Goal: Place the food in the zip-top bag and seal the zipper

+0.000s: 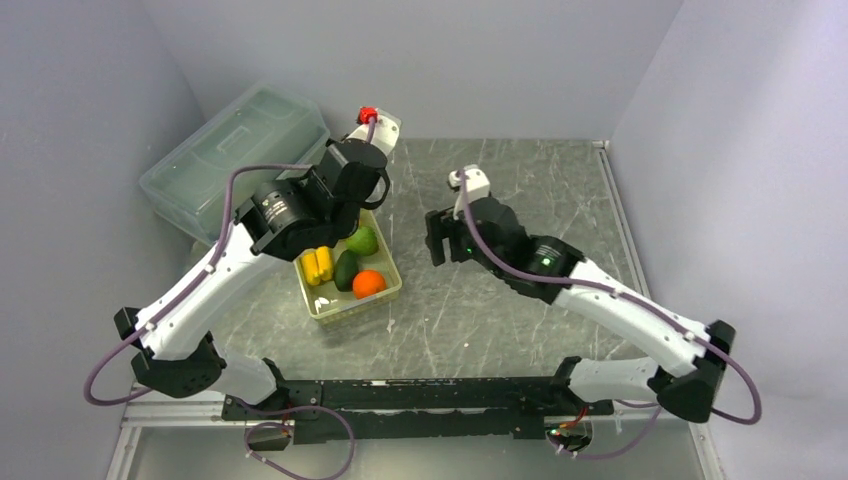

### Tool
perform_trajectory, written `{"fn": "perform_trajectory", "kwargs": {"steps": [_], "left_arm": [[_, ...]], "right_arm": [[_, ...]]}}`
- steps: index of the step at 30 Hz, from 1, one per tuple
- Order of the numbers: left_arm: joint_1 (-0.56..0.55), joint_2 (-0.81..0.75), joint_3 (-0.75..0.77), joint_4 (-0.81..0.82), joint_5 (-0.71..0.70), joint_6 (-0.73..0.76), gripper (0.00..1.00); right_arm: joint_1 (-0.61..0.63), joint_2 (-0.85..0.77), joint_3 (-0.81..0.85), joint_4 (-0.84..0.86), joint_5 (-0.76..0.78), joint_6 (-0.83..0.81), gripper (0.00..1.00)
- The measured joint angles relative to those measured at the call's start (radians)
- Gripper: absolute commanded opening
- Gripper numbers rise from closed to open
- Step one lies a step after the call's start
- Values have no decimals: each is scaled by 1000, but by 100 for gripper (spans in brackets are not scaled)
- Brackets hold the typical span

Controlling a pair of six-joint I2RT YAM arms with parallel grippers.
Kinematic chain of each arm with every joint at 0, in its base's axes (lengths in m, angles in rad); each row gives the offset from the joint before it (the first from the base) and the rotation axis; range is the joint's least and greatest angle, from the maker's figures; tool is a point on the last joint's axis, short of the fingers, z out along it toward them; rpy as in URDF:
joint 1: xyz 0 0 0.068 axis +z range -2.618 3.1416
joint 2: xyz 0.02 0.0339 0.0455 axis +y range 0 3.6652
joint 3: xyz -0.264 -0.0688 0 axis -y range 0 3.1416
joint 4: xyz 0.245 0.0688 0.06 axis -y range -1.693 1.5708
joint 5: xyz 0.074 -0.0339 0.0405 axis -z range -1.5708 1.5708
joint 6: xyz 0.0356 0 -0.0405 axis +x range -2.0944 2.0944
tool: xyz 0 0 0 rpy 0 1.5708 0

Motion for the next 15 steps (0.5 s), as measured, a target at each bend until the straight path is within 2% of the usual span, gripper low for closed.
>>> {"fn": "perform_trajectory", "kwargs": {"steps": [6, 15], "left_arm": [[0, -7, -46, -18, -157, -8, 0], [16, -66, -139, -127, -203, -131, 0]], "right_arm": [[-11, 159, 0, 79, -103, 21, 78], [-35, 422, 16, 166, -211, 56, 72]]}}
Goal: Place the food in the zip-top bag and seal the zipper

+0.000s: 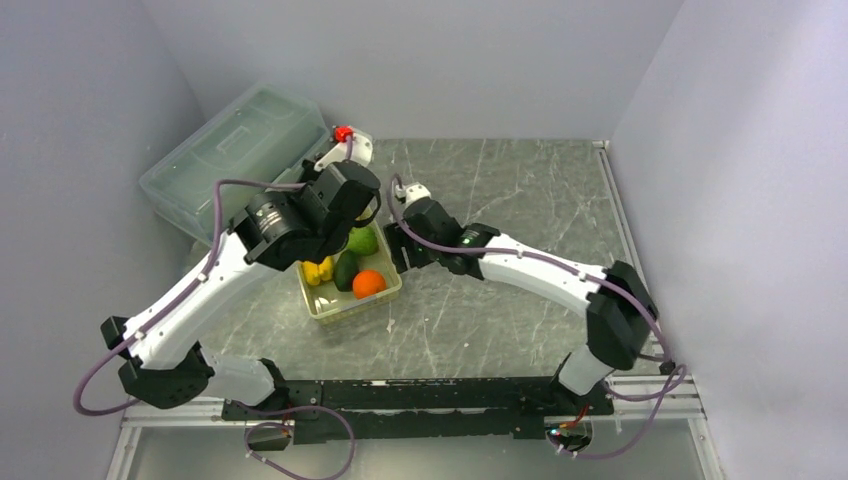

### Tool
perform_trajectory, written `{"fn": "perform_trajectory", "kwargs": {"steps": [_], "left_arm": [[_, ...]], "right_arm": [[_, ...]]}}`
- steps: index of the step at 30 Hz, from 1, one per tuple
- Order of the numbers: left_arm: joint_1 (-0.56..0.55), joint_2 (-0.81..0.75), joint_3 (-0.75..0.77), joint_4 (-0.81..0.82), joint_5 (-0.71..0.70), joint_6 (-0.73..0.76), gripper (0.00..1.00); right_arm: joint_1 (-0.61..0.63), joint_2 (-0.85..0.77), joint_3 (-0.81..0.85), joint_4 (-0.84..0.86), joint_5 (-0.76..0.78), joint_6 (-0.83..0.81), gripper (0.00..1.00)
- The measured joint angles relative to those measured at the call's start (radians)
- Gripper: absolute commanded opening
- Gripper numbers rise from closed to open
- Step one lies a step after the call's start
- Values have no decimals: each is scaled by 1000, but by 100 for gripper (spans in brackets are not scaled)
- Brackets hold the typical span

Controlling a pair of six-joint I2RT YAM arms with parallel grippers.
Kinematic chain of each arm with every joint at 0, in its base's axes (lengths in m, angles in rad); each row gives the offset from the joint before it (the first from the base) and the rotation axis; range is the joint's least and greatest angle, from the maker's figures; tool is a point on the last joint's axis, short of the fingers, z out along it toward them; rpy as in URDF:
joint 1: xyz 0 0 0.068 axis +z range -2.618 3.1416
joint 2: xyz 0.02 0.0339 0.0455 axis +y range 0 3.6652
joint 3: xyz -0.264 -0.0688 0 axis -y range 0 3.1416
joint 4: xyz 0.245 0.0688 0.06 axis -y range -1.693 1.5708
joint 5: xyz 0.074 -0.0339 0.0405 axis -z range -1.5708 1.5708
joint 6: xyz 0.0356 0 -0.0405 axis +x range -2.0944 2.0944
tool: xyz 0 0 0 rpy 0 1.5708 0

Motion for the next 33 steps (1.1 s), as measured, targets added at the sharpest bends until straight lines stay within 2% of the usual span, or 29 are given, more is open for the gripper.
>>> {"fn": "perform_trajectory", "kwargs": {"steps": [9, 17, 26, 30, 33], "left_arm": [[3, -68, -11, -96, -12, -106, 0], [3, -86, -46, -103, -13, -114, 0], [3, -108, -59, -101, -11, -114, 0], [3, -110, -59, -100, -11, -114, 0], [3, -110, -60, -98, -11, -114, 0]], "right_arm": [[-2, 219, 109, 31, -32, 34, 62], [-2, 337, 188, 34, -32, 46, 52], [-2, 422, 237, 30, -31, 48, 28], [-2, 434, 238, 23, -26, 45, 1], [-2, 436, 242, 23, -20, 50, 0]]}}
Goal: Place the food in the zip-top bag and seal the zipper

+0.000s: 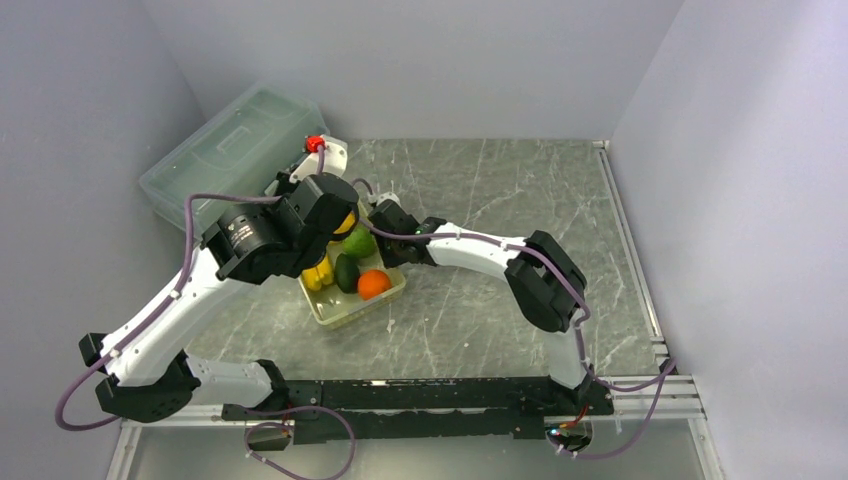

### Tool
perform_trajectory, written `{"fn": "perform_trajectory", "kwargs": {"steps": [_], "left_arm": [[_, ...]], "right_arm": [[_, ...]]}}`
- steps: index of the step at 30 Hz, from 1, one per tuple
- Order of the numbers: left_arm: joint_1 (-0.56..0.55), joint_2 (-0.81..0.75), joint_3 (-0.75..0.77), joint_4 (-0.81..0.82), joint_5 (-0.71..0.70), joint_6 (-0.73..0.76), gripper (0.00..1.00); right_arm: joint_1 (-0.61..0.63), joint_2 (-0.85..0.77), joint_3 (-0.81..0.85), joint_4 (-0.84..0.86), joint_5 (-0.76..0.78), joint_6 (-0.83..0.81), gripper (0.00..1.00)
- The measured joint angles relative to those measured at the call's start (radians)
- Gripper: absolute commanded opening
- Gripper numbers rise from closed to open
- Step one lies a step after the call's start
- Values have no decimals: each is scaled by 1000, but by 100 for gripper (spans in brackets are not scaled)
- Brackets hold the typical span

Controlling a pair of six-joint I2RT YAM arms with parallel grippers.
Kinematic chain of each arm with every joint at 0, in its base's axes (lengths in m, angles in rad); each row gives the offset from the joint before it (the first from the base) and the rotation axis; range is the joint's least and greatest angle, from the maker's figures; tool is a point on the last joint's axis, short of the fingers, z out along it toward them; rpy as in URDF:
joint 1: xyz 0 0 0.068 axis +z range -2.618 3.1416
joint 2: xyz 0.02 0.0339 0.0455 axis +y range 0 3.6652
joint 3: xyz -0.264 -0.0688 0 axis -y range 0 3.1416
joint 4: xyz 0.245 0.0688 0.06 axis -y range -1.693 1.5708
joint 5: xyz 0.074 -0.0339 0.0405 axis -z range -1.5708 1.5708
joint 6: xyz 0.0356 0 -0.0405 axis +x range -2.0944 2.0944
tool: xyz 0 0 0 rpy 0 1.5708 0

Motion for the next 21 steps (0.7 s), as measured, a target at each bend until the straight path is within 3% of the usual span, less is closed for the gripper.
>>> {"fn": "perform_trajectory", "kwargs": {"steps": [8, 21], "left_arm": [[4, 0, -1, 8, 9, 5, 0], [10, 15, -79, 187, 66, 117, 0]], "right_arm": [[-13, -33, -54, 26, 11, -1, 0], [-185, -365, -375, 21, 55, -24, 0]]}}
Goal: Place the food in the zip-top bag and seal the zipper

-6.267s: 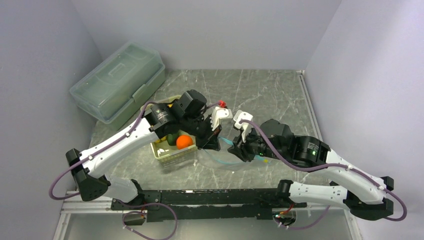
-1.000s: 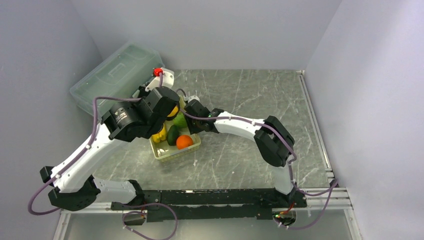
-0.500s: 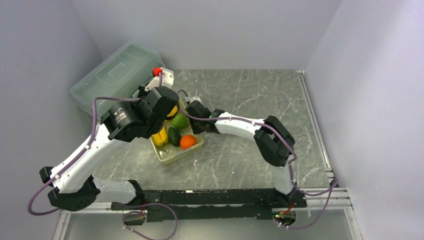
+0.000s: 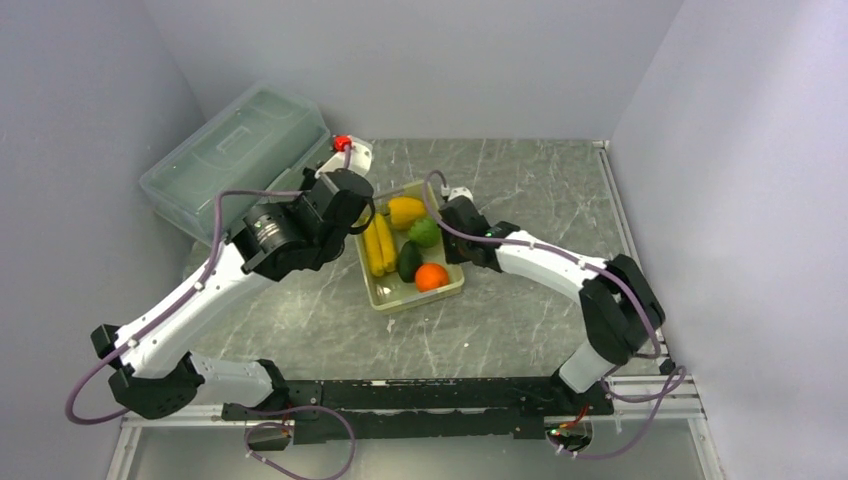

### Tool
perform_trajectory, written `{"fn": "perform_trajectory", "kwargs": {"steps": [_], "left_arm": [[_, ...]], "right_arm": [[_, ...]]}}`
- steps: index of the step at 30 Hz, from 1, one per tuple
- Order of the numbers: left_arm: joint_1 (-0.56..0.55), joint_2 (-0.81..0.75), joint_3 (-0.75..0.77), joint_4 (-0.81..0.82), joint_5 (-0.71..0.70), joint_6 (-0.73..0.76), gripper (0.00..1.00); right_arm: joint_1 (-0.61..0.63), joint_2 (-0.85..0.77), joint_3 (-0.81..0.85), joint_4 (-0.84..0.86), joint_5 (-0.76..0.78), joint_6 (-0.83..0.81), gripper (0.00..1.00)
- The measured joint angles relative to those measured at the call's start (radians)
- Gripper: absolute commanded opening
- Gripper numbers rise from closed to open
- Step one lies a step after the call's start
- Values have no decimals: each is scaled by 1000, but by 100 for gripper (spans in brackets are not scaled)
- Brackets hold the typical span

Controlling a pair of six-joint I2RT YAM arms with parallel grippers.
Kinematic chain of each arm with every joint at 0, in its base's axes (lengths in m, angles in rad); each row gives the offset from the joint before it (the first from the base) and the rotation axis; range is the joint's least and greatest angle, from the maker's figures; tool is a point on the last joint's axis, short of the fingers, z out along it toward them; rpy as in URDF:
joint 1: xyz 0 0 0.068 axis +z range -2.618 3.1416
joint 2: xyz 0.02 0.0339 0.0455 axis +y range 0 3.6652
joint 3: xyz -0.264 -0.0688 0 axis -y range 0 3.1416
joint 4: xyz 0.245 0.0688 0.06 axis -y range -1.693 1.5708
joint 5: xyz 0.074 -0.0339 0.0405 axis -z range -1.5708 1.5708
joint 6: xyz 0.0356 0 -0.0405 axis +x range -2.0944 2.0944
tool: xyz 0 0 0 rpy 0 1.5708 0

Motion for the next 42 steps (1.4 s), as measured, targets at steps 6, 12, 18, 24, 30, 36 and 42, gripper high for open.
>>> {"fn": "perform_trajectory", "kwargs": {"steps": [6, 12, 18, 24, 30, 36, 42], "left_arm": [[1, 60, -28, 111, 37, 79, 0], [2, 146, -39, 234, 61, 165, 0], [3, 241, -40, 345, 93, 235, 0], [4, 293, -53, 437, 128, 283, 0], [5, 321, -104, 499, 156, 284, 0], [5, 364, -166, 517, 179, 250, 0], [4, 372, -219, 516, 203, 198, 0]], "right_arm": [[-91, -143, -142, -15, -3, -16, 0], [-181, -282, -245, -33, 5, -26, 0], [-293, -386, -330, -49, -9, -40, 0], [-372, -409, -386, -51, -12, -29, 0], [-417, -410, -411, -42, -47, -7, 18], [-421, -457, -423, -36, -65, 13, 50], [-421, -560, -416, -51, -58, 17, 50]]}}
